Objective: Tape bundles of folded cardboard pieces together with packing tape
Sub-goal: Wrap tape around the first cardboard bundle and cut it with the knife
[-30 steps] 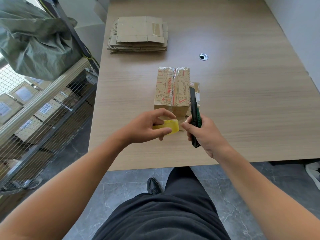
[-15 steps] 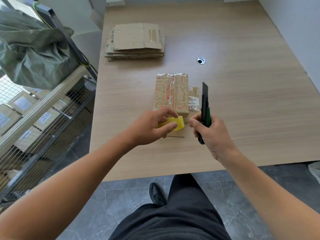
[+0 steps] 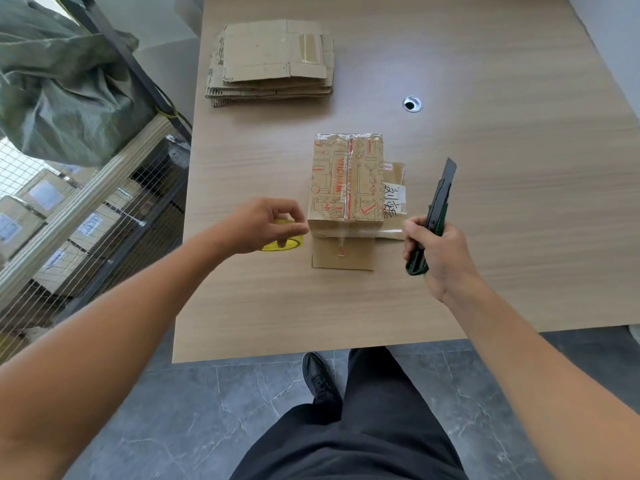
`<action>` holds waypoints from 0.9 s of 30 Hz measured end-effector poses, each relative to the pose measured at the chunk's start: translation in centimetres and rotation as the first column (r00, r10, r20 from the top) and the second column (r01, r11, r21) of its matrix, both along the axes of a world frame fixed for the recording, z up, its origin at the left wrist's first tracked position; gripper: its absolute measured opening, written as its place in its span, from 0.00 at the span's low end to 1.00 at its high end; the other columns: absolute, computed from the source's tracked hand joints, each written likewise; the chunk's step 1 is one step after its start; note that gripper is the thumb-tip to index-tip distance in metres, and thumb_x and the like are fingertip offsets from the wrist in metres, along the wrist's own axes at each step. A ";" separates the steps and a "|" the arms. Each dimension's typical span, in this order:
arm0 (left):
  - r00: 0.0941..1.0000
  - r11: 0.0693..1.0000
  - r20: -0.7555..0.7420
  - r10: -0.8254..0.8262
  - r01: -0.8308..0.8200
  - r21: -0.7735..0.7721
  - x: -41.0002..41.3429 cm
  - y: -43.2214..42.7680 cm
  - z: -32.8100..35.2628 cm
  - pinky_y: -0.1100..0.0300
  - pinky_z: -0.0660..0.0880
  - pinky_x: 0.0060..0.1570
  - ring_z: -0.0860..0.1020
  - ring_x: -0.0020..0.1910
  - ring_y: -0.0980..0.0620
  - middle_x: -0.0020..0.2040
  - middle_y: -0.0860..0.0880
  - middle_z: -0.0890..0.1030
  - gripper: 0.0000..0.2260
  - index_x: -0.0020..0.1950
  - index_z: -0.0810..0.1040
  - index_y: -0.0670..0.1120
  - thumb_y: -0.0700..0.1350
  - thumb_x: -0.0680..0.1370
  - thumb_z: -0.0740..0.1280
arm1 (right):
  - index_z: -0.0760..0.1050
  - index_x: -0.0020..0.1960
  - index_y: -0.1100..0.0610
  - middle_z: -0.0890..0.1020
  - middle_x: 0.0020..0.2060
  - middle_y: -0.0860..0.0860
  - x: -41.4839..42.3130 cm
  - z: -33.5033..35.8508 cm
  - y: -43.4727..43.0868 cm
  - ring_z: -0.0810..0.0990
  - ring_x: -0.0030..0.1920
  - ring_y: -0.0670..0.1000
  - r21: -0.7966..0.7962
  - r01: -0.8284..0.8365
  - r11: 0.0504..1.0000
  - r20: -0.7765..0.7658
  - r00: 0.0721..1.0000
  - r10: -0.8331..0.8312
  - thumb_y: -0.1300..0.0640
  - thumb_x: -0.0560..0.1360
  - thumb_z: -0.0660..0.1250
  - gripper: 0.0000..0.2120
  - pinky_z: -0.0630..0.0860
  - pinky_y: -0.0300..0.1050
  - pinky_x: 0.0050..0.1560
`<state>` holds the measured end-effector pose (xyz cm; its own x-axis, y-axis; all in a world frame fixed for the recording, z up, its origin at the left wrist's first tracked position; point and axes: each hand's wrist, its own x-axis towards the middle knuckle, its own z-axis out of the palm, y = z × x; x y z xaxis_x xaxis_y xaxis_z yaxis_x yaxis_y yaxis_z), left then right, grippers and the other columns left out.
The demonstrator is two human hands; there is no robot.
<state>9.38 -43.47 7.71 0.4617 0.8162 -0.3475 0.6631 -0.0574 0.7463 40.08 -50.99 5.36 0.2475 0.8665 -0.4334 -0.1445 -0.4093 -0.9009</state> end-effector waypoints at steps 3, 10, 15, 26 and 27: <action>0.987 0.999 -0.158 -0.009 0.017 0.047 0.4 1.7 -1.5 0.68 0.68 0.30 0.77 0.34 0.63 0.35 0.60 0.82 0.06 0.46 0.80 0.57 0.58 0.78 0.70 | 0.77 0.45 0.54 0.76 0.29 0.51 -0.1 -2.3 1.5 0.74 0.29 0.51 -0.028 0.013 1.000 0.021 1.000 -0.013 0.57 0.75 0.71 0.04 0.74 0.49 0.39; 0.962 0.998 -0.274 -0.006 0.022 0.054 0.3 4.8 -5.2 0.63 0.68 0.34 0.77 0.38 0.69 0.35 0.66 0.82 0.06 0.45 0.80 0.58 0.59 0.78 0.69 | 0.76 0.43 0.52 0.77 0.27 0.46 -0.5 -7.1 4.6 0.74 0.27 0.48 -0.077 -0.048 0.996 0.096 0.994 0.055 0.56 0.77 0.70 0.05 0.75 0.47 0.37; 0.958 0.998 -0.285 -0.013 0.031 0.061 0.5 6.0 -7.0 0.62 0.70 0.36 0.78 0.39 0.67 0.37 0.64 0.83 0.06 0.45 0.80 0.59 0.60 0.78 0.69 | 0.77 0.45 0.52 0.79 0.32 0.50 -0.8 -8.8 5.7 0.75 0.27 0.48 -0.082 -0.031 0.996 0.134 0.990 0.042 0.56 0.78 0.70 0.04 0.73 0.46 0.34; 0.950 0.902 -0.298 -0.097 0.211 0.377 0.9 7.0 -8.5 0.60 0.67 0.39 0.74 0.36 0.48 0.33 0.55 0.76 0.23 0.46 0.83 0.52 0.70 0.73 0.63 | 0.77 0.59 0.44 0.82 0.48 0.44 0.3 -11.0 6.6 0.81 0.43 0.51 0.202 -0.240 0.949 0.364 0.919 0.155 0.49 0.80 0.69 0.09 0.82 0.50 0.45; 0.948 0.888 -0.312 -0.066 0.198 0.415 1.2 6.8 -8.7 0.61 0.68 0.39 0.72 0.33 0.49 0.31 0.55 0.75 0.25 0.44 0.83 0.51 0.72 0.73 0.63 | 0.76 0.59 0.47 0.82 0.49 0.46 0.4 -11.5 6.6 0.81 0.44 0.52 0.244 -0.259 0.935 0.399 0.905 0.147 0.50 0.80 0.69 0.09 0.82 0.53 0.47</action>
<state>10.58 -36.65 -0.98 0.5128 0.8524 -0.1023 0.8034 -0.4345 0.4071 40.44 -44.38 -6.09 0.1457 0.9866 -0.0728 0.2790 -0.1115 -0.9538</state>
